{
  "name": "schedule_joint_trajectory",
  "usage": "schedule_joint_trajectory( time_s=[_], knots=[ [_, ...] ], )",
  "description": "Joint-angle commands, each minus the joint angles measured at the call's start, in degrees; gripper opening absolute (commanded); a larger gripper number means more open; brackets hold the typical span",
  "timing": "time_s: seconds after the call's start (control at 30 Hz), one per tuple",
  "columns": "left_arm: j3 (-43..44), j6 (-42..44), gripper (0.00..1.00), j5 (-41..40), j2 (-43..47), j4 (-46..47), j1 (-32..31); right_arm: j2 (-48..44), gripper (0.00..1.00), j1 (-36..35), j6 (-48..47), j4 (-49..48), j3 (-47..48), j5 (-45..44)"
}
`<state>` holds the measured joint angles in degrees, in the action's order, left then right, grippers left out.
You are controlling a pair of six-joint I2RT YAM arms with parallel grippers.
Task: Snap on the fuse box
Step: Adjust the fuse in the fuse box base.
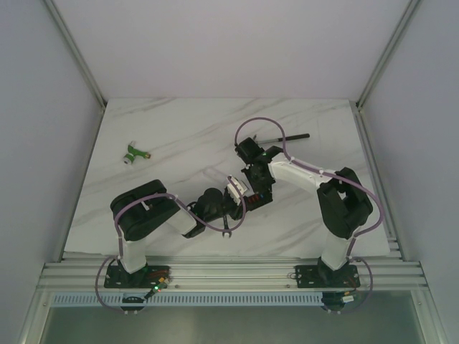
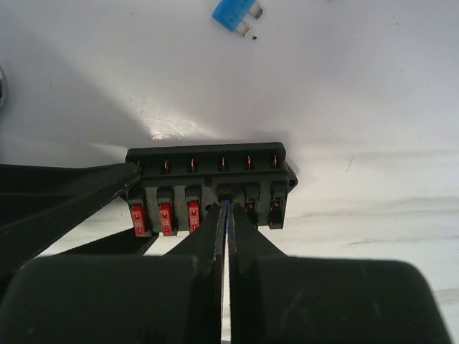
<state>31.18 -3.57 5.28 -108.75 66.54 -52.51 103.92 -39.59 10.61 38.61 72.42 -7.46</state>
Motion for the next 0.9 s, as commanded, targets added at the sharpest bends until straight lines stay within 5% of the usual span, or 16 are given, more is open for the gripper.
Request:
schedule_joint_trajectory(
  time_s=[0.0,0.57,0.87],
  knots=[
    [-0.20,-0.16,0.11,-0.57,-1.25,-3.02,0.04,15.83,0.00,-1.42,1.05,-4.19,-7.47,7.18],
    [-0.31,-0.34,0.10,-0.41,-1.14,-2.82,0.04,24.58,0.00,-2.08,1.34,-8.51,-9.49,9.79],
    [-0.34,-0.34,0.11,-0.55,-0.47,-3.55,0.03,9.36,0.00,-2.07,2.82,-5.96,-7.05,5.38]
  ],
)
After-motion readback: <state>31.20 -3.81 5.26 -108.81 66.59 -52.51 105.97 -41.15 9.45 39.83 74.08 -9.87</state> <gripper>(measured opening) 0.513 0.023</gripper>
